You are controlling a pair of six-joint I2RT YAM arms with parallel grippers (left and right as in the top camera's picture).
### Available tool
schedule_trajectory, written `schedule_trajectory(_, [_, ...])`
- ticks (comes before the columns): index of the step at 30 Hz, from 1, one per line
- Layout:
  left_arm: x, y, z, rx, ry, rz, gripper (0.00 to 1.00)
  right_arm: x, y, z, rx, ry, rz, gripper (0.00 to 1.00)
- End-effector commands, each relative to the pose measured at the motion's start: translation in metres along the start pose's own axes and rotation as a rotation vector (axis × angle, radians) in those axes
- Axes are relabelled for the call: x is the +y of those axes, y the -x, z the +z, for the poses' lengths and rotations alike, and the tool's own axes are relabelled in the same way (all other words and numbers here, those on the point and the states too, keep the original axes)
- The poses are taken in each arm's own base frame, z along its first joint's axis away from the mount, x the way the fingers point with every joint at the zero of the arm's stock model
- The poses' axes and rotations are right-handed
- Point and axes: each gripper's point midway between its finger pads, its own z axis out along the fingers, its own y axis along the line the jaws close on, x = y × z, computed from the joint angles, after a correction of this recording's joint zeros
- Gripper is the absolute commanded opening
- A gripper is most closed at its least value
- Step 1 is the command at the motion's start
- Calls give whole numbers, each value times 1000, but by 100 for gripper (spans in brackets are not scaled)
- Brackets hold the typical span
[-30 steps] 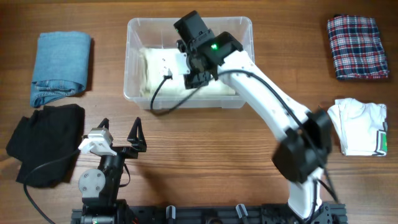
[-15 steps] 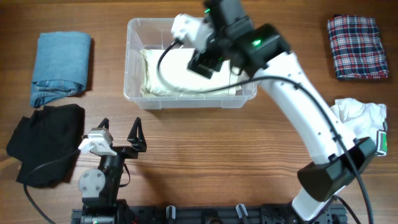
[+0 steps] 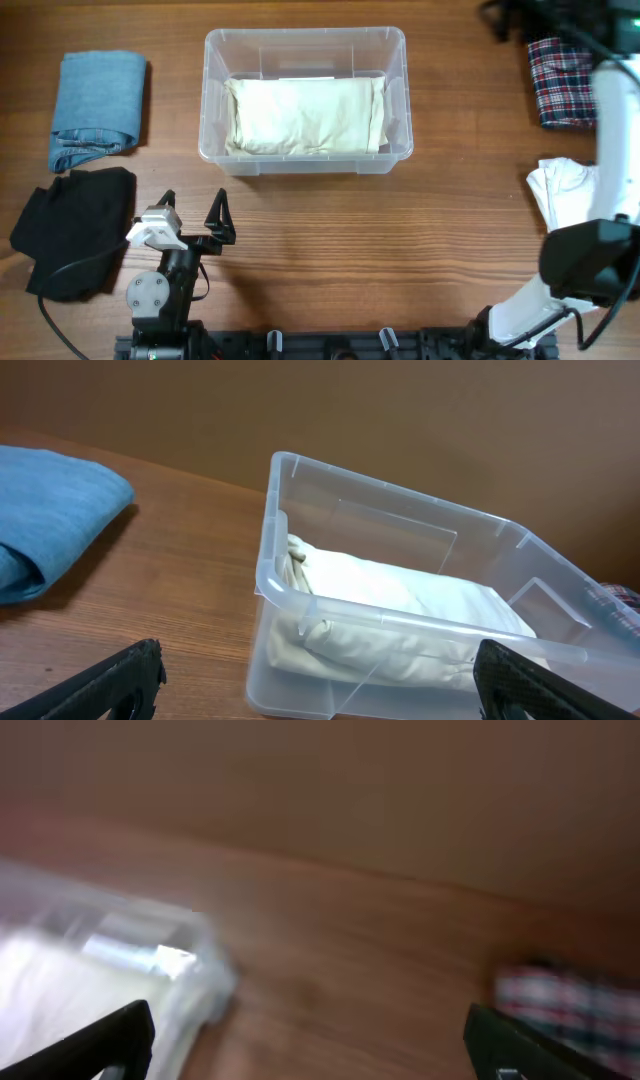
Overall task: Pack container
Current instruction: 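Open the right gripper and withdraw it to the right, then grasp the plaid shirt with the right gripper and lift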
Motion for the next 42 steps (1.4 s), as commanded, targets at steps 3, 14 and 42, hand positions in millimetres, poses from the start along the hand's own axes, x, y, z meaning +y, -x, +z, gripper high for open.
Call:
schedule_trajectory(3, [4,-1,0,-5,18,-10,100,-99,-31,-10,-6,-120,393,100])
schedule_trajectory(14, [4,-1,0,-5,18,-10,100,-216,-149,9,125,-237,733,100])
schedule_trajectory(42, [4,-1,0,-5,18,-10,100,-284,-302,38,104,-255,852,100])
